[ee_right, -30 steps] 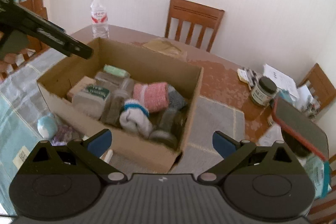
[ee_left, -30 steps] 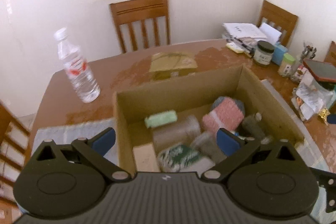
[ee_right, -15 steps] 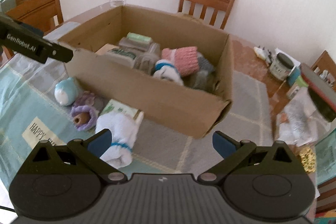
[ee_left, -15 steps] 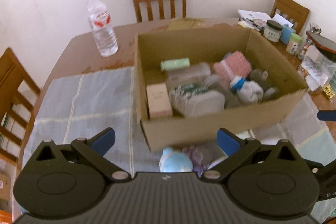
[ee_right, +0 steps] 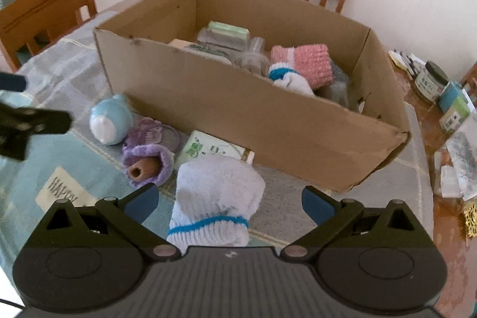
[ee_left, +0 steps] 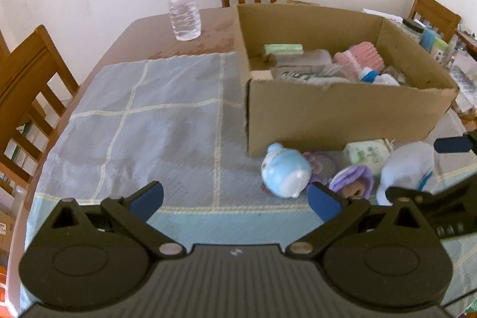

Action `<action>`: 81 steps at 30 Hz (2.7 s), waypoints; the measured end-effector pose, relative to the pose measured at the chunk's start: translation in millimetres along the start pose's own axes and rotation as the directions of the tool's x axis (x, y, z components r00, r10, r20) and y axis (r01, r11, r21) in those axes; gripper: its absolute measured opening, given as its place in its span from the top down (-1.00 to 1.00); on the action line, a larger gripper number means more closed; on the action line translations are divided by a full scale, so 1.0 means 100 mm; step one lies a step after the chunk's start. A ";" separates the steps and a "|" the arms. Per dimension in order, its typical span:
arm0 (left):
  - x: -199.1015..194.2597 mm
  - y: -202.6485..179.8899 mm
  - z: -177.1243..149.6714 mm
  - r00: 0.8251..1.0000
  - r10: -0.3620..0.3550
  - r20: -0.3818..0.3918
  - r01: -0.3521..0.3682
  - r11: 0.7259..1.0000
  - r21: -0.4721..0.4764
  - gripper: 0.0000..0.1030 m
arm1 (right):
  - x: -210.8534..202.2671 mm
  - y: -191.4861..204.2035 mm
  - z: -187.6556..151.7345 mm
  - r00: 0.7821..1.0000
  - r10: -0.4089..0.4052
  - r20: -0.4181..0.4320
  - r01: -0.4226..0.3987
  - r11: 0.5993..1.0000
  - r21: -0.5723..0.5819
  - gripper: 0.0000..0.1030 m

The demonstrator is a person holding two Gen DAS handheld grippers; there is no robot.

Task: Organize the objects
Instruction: 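Move the right tool to the other white blue-striped sock while the left approaches the light-blue toy, then close the right tool on the white sock while the left grasps the light-blue toy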

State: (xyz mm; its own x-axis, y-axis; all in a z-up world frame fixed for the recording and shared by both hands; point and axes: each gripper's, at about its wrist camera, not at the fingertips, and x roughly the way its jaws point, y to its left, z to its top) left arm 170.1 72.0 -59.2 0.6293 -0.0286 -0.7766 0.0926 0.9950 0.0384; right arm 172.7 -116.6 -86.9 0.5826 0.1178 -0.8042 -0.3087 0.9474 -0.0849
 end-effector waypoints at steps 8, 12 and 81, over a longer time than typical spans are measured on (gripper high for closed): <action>0.02 0.10 -0.08 1.000 -0.018 0.006 0.018 0.999 0.048 -0.99 | 0.05 -0.19 -0.05 0.998 -0.065 -0.021 0.068 0.988 0.136 -1.00; 0.05 0.12 -0.08 0.999 -0.049 0.006 0.049 0.997 0.057 -0.99 | -0.01 -0.31 -0.13 0.994 -0.103 -0.030 0.107 0.977 0.182 -1.00; 0.67 -0.17 0.05 0.998 -0.047 -0.048 0.045 0.998 -0.039 -0.45 | 0.41 -0.33 -0.22 0.989 0.135 -0.061 -0.139 0.989 -0.056 -1.00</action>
State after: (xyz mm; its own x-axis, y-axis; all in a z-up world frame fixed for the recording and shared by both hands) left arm 214.8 52.8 -108.4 0.5868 -0.0707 -0.8067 0.0903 0.9957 -0.0215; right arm 189.9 -149.5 -130.3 0.4880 0.2265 -0.8429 -0.4281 0.9037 -0.0050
